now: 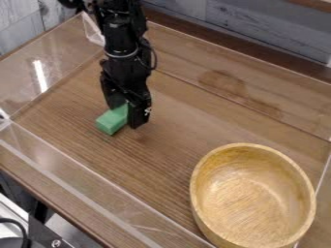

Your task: Put the green block in the brown bowl

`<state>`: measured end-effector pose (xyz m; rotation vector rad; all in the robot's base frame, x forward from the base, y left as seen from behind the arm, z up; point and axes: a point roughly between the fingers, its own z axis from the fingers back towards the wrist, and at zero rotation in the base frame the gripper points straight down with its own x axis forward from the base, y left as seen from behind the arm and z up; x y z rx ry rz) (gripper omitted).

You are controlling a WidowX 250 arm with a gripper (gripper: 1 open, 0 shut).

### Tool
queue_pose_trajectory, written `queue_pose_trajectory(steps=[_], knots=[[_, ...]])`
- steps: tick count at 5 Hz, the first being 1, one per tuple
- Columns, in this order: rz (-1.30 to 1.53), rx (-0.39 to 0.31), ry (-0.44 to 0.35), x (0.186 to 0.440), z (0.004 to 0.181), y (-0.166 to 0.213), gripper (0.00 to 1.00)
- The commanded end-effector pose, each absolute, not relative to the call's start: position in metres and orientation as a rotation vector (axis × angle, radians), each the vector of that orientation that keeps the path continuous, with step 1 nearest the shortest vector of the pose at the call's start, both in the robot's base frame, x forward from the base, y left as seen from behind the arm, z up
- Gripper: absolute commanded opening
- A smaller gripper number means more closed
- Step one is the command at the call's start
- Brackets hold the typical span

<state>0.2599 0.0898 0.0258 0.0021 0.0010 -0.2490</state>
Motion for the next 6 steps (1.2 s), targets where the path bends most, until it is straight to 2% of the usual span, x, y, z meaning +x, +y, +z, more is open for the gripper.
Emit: queue_pose_trajectory(steps=[1,2,6], knots=[[-0.243,-0.015,0.023,0.255,0.018,0.093,1.0],[-0.237,-0.025,0.025,0.256,0.02,0.092,0.0],[-0.197,-0.074,0.07,0.254,0.03,0.081,0.0]])
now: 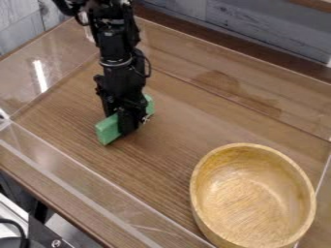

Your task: Put the green block in the brown bowl

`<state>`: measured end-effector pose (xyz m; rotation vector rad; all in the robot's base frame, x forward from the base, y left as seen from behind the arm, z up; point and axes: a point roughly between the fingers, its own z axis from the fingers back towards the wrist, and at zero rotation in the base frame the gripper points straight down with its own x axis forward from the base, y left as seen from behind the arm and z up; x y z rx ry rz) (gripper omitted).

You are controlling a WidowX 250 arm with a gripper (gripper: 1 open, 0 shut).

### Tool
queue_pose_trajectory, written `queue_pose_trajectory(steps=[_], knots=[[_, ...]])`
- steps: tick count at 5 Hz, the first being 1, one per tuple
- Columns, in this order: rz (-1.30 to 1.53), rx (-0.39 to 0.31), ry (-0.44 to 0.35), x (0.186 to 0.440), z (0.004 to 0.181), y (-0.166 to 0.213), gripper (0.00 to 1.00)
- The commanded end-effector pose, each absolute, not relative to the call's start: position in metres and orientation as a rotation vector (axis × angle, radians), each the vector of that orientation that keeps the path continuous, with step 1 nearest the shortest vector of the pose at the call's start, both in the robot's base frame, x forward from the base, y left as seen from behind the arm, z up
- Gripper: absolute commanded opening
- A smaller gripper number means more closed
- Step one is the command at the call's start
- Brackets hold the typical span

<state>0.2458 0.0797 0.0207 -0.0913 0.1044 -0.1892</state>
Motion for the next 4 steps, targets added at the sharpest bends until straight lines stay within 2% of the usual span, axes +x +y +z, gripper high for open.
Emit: queue_pose_trajectory(steps=[1,3,4], knots=[[-0.169,-0.084,0.085,0.254,0.039,0.082,0.0],[-0.125,-0.093,0.089,0.26,0.065,0.088,0.0],[-0.094,-0.083,0.061,0.266,0.096,0.093,0.0]])
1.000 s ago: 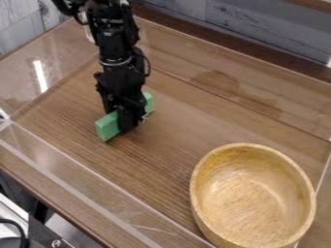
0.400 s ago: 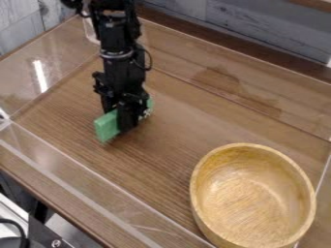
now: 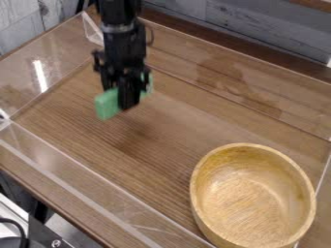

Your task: Put the green block in the brown bowl

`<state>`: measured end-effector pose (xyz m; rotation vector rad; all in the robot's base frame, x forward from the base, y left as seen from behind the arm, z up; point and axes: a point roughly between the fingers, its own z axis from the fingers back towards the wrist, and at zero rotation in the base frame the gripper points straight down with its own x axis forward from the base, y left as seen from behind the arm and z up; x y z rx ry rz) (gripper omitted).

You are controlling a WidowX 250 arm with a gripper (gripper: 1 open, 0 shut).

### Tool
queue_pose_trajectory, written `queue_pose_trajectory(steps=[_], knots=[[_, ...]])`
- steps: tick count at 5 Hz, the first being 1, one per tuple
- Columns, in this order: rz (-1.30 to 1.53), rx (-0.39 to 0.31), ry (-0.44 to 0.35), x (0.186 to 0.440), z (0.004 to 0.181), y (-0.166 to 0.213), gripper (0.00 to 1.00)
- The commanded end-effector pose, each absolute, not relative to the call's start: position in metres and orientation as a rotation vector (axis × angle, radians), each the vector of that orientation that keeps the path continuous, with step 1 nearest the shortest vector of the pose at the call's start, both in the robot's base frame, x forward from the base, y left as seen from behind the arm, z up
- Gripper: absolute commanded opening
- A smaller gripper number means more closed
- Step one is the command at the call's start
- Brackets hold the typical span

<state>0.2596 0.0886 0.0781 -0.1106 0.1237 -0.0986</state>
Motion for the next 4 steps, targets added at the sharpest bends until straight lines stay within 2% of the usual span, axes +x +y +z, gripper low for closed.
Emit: queue_pose_trajectory(steps=[1,2,4], knots=[[-0.051,-0.073,0.021,0.274,0.135,0.103,0.0],[-0.027,-0.065,-0.015,0.286,0.148,0.125,0.0],[-0.043,-0.053,-0.036,0.308,0.119,0.146,0.0]])
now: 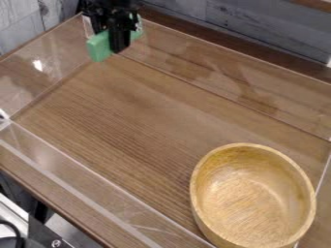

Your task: Put the green block in the brown bowl

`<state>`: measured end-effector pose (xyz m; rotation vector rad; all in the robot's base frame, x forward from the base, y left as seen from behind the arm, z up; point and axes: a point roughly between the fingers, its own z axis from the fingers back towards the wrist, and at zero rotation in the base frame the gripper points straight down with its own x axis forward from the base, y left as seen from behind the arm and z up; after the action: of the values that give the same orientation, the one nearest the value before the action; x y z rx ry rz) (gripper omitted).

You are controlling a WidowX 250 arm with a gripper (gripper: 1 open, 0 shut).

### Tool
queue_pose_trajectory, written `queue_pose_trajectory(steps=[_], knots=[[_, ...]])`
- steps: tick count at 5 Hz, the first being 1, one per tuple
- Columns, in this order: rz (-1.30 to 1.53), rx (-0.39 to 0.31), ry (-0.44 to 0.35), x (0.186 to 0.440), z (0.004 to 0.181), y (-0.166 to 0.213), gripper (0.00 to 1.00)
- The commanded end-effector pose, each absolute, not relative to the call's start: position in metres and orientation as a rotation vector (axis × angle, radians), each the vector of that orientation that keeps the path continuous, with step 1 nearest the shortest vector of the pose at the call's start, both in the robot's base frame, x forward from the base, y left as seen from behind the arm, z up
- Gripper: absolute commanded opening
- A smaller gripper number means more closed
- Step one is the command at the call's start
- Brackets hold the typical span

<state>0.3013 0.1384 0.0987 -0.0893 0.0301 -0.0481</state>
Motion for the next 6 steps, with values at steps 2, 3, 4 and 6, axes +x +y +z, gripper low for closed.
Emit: queue_pose_trajectory(steps=[2,3,4,6], knots=[[-0.063,-0.05,-0.049,0.32,0.098,0.156,0.0],[-0.07,-0.049,-0.054,0.327,0.091,0.158,0.0],[-0.075,-0.049,-0.059,0.331,0.086,0.16,0.0],[-0.075,-0.053,-0.065,0.338,0.079,0.169,0.0]])
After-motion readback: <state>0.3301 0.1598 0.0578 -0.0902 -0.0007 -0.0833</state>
